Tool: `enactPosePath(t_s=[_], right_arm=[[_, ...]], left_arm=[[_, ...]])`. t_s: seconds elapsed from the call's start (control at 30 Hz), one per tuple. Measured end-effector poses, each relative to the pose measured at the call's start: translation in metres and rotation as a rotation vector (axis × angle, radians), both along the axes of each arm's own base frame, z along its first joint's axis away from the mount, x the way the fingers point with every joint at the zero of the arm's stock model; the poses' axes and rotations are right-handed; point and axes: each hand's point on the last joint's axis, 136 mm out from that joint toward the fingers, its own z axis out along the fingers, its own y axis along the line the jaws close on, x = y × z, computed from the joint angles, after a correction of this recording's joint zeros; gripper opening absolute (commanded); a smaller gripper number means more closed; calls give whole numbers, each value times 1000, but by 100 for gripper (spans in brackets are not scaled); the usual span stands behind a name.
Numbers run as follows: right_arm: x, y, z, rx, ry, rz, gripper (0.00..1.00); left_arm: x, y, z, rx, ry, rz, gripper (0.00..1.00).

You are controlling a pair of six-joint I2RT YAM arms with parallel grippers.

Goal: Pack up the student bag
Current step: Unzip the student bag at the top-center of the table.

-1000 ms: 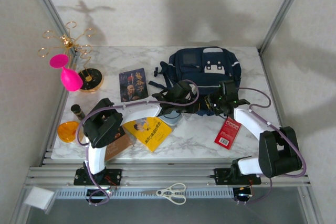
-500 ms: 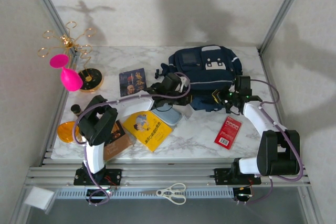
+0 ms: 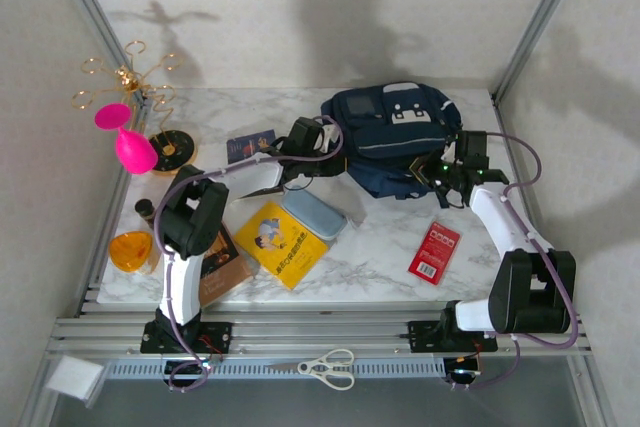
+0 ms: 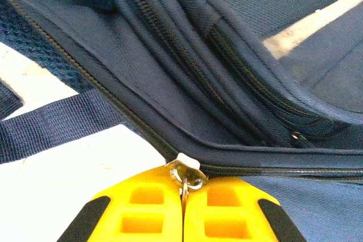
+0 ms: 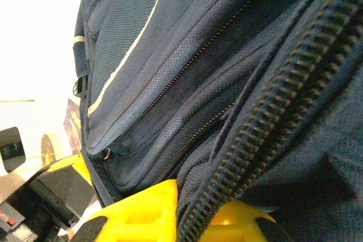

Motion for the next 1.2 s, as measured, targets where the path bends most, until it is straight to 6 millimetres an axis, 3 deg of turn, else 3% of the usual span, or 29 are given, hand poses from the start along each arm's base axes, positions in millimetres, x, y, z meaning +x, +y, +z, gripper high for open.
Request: enactPosePath(t_s=[0.2,0.5,0.73,0.87,0.97,1.1,1.13,1.2], right_arm=[[-1,-4,-5,-37,13,2,0],[1,-5,5,-49,-19,29,0],[4,12,-1,-75,-27,68,0],[8,5,3,-65,-52,31,0],[7,20,1,-62,-56,52,0],[9,57,-9,-42,-57,101,0],[9,63,-13,-34,-52,106,10],[10,65,-20,-32,-32,98,24]], left_arm=[[4,4,1,21,-13,2,0],[37,26,7,18,-29,72,0],[71,36,-7,31,2,123,0],[71,36,-11,27,19,131,0],[75,40,-12,29,21,150,0],[88,61,-25,54,35,210,0],[89,65,-28,59,41,217,3],[89,69,-31,65,55,223,28]])
